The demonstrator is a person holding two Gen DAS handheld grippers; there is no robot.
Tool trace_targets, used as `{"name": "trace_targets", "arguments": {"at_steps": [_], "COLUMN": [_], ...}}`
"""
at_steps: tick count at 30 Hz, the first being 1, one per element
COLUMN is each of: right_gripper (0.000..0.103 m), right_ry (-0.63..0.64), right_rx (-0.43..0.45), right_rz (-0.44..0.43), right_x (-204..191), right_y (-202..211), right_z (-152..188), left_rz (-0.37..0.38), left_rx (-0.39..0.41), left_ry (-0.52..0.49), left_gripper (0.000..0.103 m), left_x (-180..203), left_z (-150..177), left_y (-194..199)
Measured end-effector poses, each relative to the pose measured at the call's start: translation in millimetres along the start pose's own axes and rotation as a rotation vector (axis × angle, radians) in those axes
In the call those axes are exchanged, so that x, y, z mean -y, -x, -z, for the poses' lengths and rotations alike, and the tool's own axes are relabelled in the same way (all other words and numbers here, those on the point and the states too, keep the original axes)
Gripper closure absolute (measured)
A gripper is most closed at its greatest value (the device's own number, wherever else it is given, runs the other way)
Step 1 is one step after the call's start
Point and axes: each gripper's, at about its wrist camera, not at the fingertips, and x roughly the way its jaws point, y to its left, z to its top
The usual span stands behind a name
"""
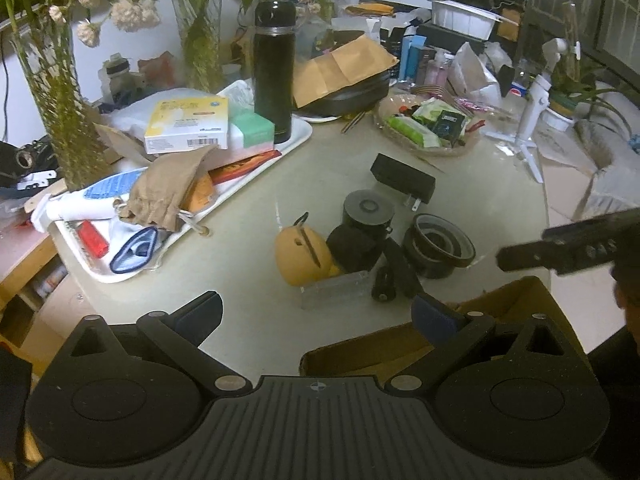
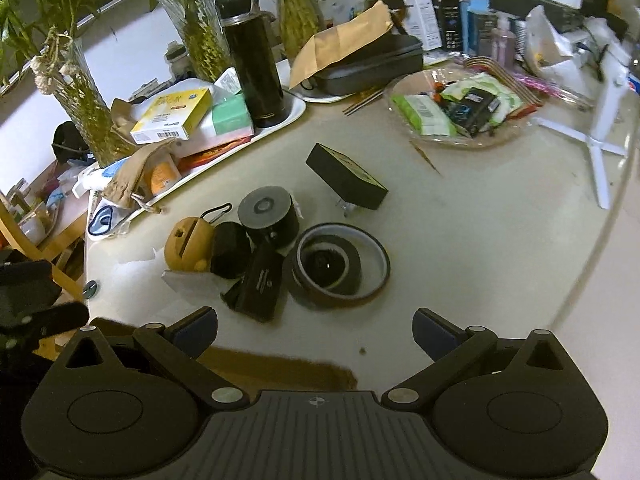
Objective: Organize rigid objects
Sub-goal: 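Reach the right gripper to the large black tape roll and grasp it, then grasp the clear plastic rod with the left gripper while the right gripper holds the tape roll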
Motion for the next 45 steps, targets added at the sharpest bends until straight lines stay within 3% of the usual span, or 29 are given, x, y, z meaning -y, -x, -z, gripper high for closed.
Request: {"name": "trace_targets", "arguments": {"at_steps": [13, 23, 26, 29, 33, 45], "right_gripper": [0.0, 0.0, 0.005, 0.012, 0.013, 0.013], "right_ry": [-0.123, -0.189, -0.213, -0.216, -0.206, -0.163], "right_rx": [-0.074, -0.143, -0.158, -0.18, -0.19, -0.088], "right_rz": [-0.023, -0.005, -0.007, -0.018, -0.012, -0.023], "right_x": [31, 38, 41, 40, 37, 28], "right_y": [-73, -110, -116, -121, -121, -74], "right_z": [-33, -49, -51, -50, -50, -45], "left_rz": [0.048, 0.047, 0.046, 0.044, 0.046, 0.035], "left_rx": [0.058, 0.052, 0.049, 0.045, 0.048, 0.028], "left_ry": [0.004, 0.029, 0.031, 0.031, 0.032, 0.042], "left_gripper": [0.0, 0.0, 0.0, 0.0, 0.0, 0.0], "left_x": [-6, -9, -8, -7, -6, -4], "left_z": [6, 5, 5, 4, 3, -3], "left_y": [-8, -14, -14, -15, -16, -28]}}
